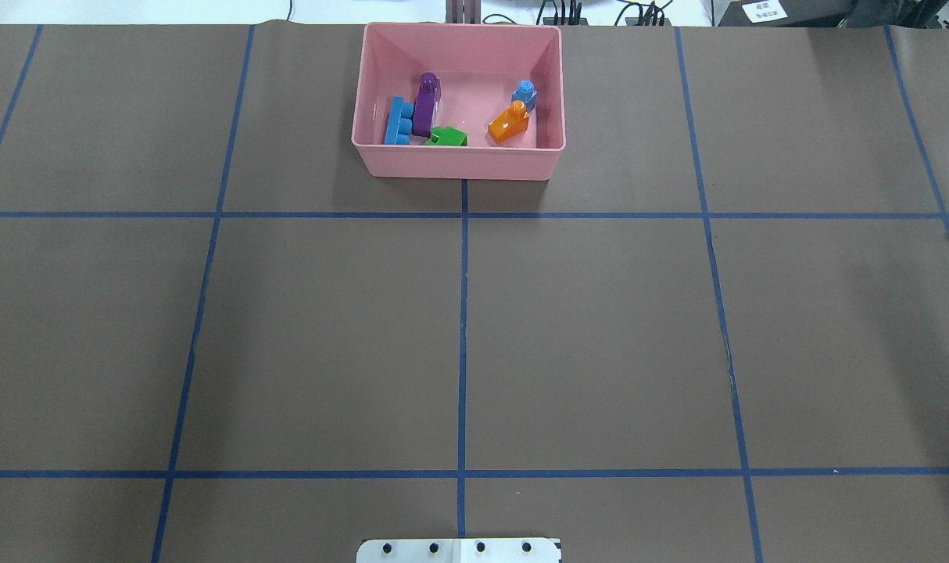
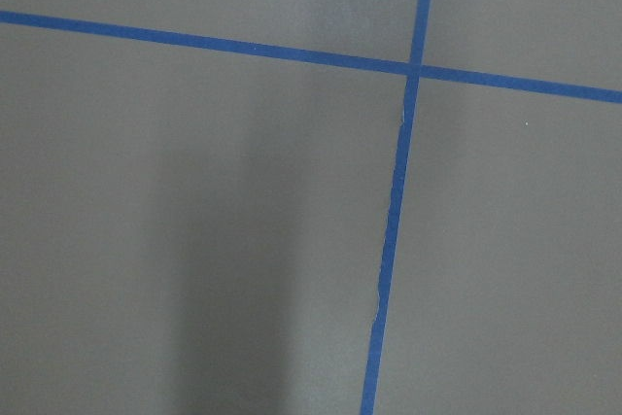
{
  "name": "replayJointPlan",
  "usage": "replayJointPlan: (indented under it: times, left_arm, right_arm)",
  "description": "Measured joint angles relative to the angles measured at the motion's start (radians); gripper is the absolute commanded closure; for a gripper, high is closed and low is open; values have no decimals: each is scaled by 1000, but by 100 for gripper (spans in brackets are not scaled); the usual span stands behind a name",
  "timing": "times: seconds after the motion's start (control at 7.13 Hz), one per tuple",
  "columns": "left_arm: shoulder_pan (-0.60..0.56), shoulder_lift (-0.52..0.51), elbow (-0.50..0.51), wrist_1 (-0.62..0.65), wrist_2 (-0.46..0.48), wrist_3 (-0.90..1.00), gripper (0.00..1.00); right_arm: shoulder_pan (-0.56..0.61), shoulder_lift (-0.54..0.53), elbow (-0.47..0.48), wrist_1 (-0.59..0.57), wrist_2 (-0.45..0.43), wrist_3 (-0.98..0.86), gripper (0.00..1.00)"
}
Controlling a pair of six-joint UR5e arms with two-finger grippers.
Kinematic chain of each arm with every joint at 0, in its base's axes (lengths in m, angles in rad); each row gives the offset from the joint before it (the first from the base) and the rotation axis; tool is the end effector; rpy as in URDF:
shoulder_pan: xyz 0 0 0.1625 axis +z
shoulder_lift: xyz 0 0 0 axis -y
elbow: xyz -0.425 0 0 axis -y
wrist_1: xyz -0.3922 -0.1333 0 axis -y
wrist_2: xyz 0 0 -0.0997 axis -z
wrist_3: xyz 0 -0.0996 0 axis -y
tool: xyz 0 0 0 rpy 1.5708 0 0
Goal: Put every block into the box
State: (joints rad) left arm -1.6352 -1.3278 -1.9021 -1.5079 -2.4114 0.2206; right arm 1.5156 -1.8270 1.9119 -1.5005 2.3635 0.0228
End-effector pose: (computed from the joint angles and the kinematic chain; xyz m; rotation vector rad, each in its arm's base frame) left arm -0.0841 -0.3852 0.6043 0.1432 0.8296 0.1576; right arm 0.0406 -0.3952 0.5940 0.1161 -0.7964 -0.0921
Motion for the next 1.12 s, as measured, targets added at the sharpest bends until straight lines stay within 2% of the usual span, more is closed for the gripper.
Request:
replayJointPlan:
  times: [1.12]
  left_arm:
    - [1,-12,0,-1,0,-1,0]
  right_arm:
    - [0,3,0,3,-3,1,0]
